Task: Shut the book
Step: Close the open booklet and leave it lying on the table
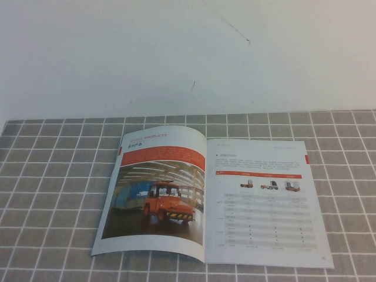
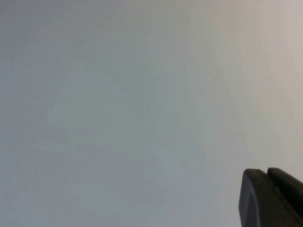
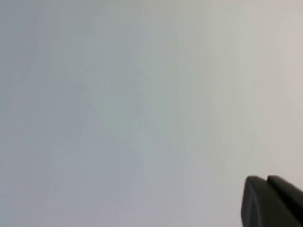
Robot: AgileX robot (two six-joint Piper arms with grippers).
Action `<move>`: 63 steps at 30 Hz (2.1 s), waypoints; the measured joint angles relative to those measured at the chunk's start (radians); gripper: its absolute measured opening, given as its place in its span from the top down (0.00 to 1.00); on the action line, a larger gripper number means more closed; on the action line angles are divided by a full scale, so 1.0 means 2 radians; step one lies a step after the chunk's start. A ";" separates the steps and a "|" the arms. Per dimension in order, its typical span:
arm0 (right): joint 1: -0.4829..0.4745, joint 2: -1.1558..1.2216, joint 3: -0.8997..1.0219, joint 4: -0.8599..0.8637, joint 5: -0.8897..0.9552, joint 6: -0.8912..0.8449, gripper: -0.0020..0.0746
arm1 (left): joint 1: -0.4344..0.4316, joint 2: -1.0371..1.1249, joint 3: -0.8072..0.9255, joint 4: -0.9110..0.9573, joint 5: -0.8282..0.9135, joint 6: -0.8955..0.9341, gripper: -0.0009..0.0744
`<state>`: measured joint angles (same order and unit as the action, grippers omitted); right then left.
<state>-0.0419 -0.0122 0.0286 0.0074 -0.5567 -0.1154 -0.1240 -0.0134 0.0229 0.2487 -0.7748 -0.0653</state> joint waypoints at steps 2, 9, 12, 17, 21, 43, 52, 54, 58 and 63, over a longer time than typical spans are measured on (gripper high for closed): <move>0.000 0.000 0.000 0.000 -0.003 0.000 0.98 | 0.000 0.000 0.000 -0.015 0.000 0.000 0.99; 0.000 0.000 -0.069 0.001 0.089 0.000 0.98 | 0.000 0.000 -0.002 -0.080 0.071 0.005 0.99; 0.000 0.000 -0.115 0.001 0.143 0.000 0.98 | 0.000 0.000 -0.030 -0.084 0.168 0.021 0.99; 0.000 0.000 -0.183 0.001 0.220 0.003 0.98 | 0.000 0.001 -0.097 -0.093 0.293 0.043 0.99; 0.000 0.033 -0.251 0.003 0.310 0.043 0.98 | 0.000 0.031 -0.139 -0.094 0.331 0.045 0.99; 0.000 0.514 -0.414 0.371 0.604 -0.336 0.98 | -0.002 0.386 -0.227 -0.183 0.458 -0.068 0.99; 0.000 0.662 -0.414 0.464 0.609 -0.447 0.98 | -0.046 0.540 -0.300 -0.218 0.545 -0.016 0.99; 0.001 0.696 -0.414 0.499 0.608 -0.474 0.98 | -0.051 0.579 -0.315 -0.232 0.545 -0.014 0.99; 0.019 0.757 -0.415 0.560 0.597 -0.530 0.98 | -0.052 0.647 -0.345 -0.265 0.546 -0.003 0.99; 0.067 0.836 -0.419 0.593 0.563 -0.581 0.98 | -0.052 0.702 -0.385 -0.307 0.564 0.037 0.99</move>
<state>0.0914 1.6598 -0.8100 1.1937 0.5694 -1.2776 -0.2276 1.3903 -0.7461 -0.3652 0.3530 0.0084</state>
